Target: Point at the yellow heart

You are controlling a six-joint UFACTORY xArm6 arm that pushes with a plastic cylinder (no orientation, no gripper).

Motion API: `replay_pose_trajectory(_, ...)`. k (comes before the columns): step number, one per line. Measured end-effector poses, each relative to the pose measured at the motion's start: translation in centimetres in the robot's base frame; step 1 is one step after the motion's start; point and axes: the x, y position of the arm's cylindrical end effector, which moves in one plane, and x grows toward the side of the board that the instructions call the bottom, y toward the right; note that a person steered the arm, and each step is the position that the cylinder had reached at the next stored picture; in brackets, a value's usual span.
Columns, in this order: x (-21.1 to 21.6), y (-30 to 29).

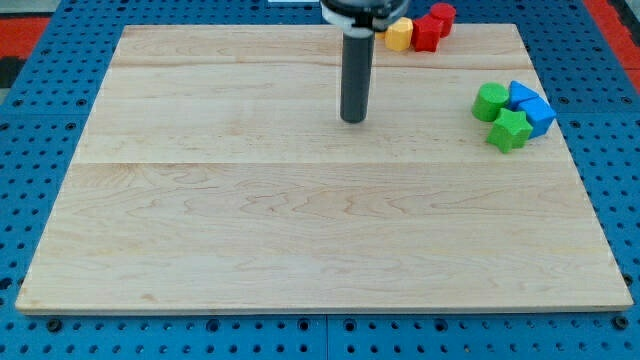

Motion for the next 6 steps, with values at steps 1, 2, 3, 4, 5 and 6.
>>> replay_pose_trajectory(1, -4.7, -1.9)
replay_pose_trajectory(2, -7.4, -7.2)
replay_pose_trajectory(3, -14.9, -5.9)
replay_pose_trajectory(4, -15.4, -3.1)
replay_pose_trajectory(5, -15.5, 1.1)
replay_pose_trajectory(6, -15.4, 2.8)
